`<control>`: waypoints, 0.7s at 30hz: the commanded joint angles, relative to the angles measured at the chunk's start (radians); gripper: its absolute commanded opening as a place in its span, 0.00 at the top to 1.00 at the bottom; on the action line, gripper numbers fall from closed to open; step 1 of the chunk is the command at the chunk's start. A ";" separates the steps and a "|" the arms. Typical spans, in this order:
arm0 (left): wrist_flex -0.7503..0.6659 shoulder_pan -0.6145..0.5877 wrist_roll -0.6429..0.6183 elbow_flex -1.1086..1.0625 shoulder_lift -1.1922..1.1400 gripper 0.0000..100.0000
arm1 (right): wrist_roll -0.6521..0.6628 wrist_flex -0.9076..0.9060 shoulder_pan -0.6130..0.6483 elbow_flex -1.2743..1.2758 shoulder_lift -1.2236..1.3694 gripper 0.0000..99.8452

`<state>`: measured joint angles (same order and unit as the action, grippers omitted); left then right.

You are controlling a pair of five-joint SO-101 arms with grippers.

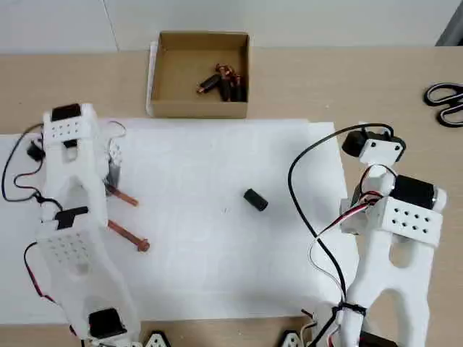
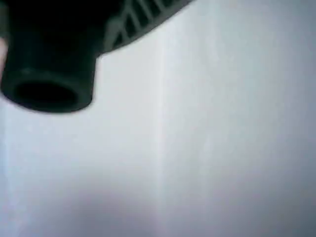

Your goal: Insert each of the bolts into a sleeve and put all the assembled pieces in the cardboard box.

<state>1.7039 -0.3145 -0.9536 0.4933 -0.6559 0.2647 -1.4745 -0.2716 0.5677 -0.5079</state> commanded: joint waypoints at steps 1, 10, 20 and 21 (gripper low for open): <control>0.051 0.026 0.023 0.236 0.023 0.99 | 0.011 0.012 -0.004 -0.006 -0.030 1.00; 0.051 0.146 0.114 0.328 0.235 0.99 | 0.002 0.007 -0.001 -0.012 -0.030 1.00; 0.051 0.298 0.275 0.328 0.591 0.99 | -0.212 -0.205 0.312 -0.229 -0.197 0.99; 0.051 0.310 0.284 0.328 0.626 0.99 | -0.212 -0.205 0.334 -0.245 -0.232 1.00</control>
<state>1.7423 -0.0368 -0.6989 0.7756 -0.1803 0.0790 -1.6586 -0.0031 0.4189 -0.6383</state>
